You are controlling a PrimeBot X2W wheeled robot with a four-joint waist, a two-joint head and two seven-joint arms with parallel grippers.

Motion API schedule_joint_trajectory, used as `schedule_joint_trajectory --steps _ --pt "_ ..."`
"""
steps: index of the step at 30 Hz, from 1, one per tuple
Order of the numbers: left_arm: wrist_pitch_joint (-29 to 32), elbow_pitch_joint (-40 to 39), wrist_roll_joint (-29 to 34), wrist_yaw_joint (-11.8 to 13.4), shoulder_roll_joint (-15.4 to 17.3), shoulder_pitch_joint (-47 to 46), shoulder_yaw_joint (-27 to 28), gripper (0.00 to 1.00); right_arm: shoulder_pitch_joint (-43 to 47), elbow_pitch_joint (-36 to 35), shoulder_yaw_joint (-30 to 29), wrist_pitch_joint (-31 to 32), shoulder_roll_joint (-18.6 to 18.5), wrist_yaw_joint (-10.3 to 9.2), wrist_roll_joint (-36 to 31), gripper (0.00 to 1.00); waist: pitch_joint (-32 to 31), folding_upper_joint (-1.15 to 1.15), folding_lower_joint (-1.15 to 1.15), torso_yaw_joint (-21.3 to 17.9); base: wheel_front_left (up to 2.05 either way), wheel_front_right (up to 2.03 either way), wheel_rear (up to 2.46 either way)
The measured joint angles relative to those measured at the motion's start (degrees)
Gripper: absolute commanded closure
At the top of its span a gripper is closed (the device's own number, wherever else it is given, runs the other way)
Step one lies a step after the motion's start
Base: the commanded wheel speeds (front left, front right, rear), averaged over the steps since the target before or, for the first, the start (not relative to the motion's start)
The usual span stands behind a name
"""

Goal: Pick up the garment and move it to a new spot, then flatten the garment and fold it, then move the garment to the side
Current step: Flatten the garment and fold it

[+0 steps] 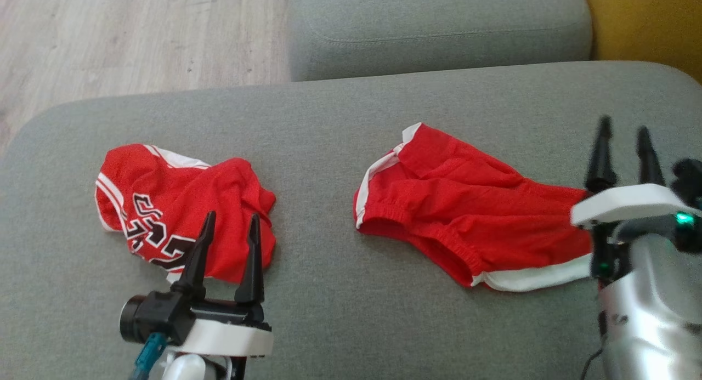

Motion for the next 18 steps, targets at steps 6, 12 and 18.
schedule_joint_trajectory --steps 6,12,18 --pt "0.0 0.0 0.0 0.0 0.0 0.0 -0.1 0.0 8.7 -15.1 15.4 -1.2 0.0 0.0 3.4 0.0 -0.2 0.0 0.0 -0.8 0.0 0.0 0.0" --pt "0.0 0.0 0.0 0.0 0.0 -0.1 -0.2 0.0 18.9 -23.4 21.8 -1.4 0.0 0.0 2.6 0.0 -0.1 0.0 -0.01 -0.6 0.0 0.0 0.0" --pt "0.0 0.0 0.0 -0.1 0.0 -0.9 -0.4 0.0 20.0 -26.0 23.3 -1.4 0.0 0.0 0.6 0.0 0.4 0.0 -0.01 0.8 0.0 0.0 0.0"
